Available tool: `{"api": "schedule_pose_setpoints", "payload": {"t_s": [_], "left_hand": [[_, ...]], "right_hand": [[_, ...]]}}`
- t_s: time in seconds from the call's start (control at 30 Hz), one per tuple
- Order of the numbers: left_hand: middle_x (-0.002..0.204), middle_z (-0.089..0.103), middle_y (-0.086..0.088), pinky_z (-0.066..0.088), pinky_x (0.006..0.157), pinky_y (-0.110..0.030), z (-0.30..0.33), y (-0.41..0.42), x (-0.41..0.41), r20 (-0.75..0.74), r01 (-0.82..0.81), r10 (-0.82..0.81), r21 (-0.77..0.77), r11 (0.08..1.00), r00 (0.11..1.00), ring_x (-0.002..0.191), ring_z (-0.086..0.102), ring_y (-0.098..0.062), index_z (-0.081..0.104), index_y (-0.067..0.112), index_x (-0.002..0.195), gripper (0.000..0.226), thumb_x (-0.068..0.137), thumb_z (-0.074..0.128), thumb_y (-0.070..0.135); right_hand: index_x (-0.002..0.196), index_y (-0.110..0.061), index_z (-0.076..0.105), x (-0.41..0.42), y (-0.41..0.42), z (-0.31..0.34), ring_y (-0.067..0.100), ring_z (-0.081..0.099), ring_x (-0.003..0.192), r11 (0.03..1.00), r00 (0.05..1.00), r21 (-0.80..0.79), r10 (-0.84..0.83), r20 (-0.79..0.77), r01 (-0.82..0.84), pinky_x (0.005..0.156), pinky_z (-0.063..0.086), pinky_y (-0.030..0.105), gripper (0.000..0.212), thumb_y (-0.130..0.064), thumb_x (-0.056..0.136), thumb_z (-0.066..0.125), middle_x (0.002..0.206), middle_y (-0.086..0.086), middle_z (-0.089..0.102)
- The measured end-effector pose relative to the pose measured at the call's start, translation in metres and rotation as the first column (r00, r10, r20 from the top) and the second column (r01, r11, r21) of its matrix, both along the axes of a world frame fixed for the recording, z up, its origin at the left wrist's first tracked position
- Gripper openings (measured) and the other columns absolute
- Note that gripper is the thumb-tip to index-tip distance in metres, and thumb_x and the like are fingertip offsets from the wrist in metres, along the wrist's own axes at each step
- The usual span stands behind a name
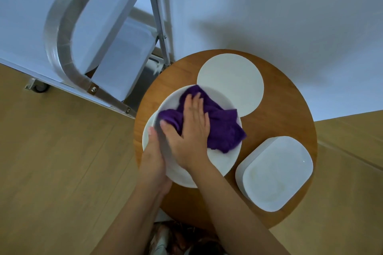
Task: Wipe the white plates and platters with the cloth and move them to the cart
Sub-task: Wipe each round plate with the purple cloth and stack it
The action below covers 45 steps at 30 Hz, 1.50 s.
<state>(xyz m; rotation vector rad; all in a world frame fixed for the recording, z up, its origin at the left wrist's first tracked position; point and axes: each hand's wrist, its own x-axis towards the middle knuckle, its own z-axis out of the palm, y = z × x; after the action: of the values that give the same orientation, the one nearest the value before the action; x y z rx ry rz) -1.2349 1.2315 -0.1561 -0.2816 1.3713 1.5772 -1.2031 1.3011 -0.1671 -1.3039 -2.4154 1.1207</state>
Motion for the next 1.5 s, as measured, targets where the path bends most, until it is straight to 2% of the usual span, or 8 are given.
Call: {"api": "schedule_pose_setpoints", "payload": {"t_s": [0.2,0.4,0.6,0.77,1.03,1.27,1.4,1.5], "left_hand": [[0.116,0.068,-0.008,0.052,0.09,-0.043,-0.002,0.002,-0.011,0.077,-0.012,0.011,0.013,1.0,0.997,0.11,0.063,-0.025,0.056,0.023,0.125,0.075,0.069,0.044,0.071],[0.122,0.064,-0.012,0.056,0.08,-0.041,0.0,0.01,-0.034,0.212,0.033,-0.047,0.071,0.997,0.976,0.109,0.063,-0.032,0.052,0.023,0.129,0.078,0.069,0.041,0.072],[0.13,0.058,-0.017,0.055,0.086,-0.046,0.004,0.008,-0.043,0.348,0.14,-0.201,0.193,0.971,0.916,0.116,0.058,-0.036,0.047,0.023,0.135,0.08,0.072,0.039,0.072],[0.127,0.059,-0.018,0.047,0.096,-0.05,0.005,0.006,-0.038,0.324,0.232,-0.259,0.12,0.965,0.91,0.117,0.057,-0.037,0.048,0.02,0.134,0.083,0.068,0.042,0.07],[0.119,0.065,-0.015,0.049,0.091,-0.056,0.005,0.0,-0.026,0.293,0.326,-0.288,-0.088,0.941,0.912,0.112,0.059,-0.036,0.054,0.028,0.128,0.076,0.064,0.056,0.069],[0.132,0.056,-0.018,0.045,0.097,-0.054,0.016,0.004,-0.036,0.264,0.206,-0.274,0.257,0.944,0.925,0.121,0.052,-0.04,0.046,0.026,0.137,0.061,0.086,0.04,0.058],[0.122,0.065,-0.008,0.055,0.081,-0.047,0.017,0.009,-0.039,0.183,0.124,-0.155,0.166,0.978,0.971,0.108,0.064,-0.031,0.052,0.032,0.13,0.065,0.075,0.046,0.066],[0.117,0.067,-0.008,0.056,0.078,-0.047,0.012,0.013,-0.029,0.205,0.044,-0.062,0.091,0.995,0.977,0.104,0.066,-0.031,0.056,0.031,0.125,0.069,0.068,0.049,0.069]], "right_hand": [[0.145,-0.023,0.031,0.035,-0.009,0.001,-0.009,0.0,0.138,0.917,0.911,-0.053,0.385,-0.146,-0.396,0.113,-0.01,0.02,0.06,-0.035,0.086,0.031,0.15,-0.016,0.019],[0.137,-0.024,0.045,0.082,0.0,0.013,-0.02,0.012,0.132,0.767,0.83,-0.319,0.525,-0.189,-0.557,0.114,-0.001,0.017,0.055,-0.024,0.082,0.039,0.138,-0.027,0.029],[0.137,-0.027,0.042,0.102,0.016,0.045,0.024,0.036,0.134,0.741,0.776,0.232,0.612,0.151,-0.63,0.111,0.02,0.046,0.069,-0.069,0.082,0.042,0.142,0.003,0.046],[0.142,-0.051,-0.01,0.103,0.02,0.023,0.017,-0.027,0.139,0.495,0.469,0.0,0.823,0.321,-0.869,0.106,-0.026,0.052,0.064,-0.069,0.089,0.021,0.153,-0.012,-0.015],[0.142,-0.037,0.034,0.069,0.046,0.009,0.033,0.012,0.143,0.357,0.46,0.317,0.811,0.361,-0.879,0.11,0.004,0.06,0.059,-0.061,0.088,0.033,0.155,0.007,0.024],[0.147,-0.033,0.021,0.061,0.071,0.012,0.029,0.008,0.144,0.708,0.775,0.337,0.489,0.399,-0.62,0.113,-0.006,0.05,0.065,-0.063,0.09,0.019,0.155,0.006,0.022],[0.145,-0.023,0.034,0.063,0.029,0.018,0.041,0.031,0.136,0.914,0.907,0.303,0.136,0.399,-0.27,0.109,0.012,0.059,0.067,-0.059,0.091,0.016,0.147,0.017,0.037],[0.149,-0.029,0.018,0.061,-0.014,0.022,0.04,0.027,0.138,0.977,0.898,0.187,0.007,0.44,-0.099,0.109,0.007,0.057,0.068,-0.061,0.09,0.007,0.15,0.017,0.031]]}}
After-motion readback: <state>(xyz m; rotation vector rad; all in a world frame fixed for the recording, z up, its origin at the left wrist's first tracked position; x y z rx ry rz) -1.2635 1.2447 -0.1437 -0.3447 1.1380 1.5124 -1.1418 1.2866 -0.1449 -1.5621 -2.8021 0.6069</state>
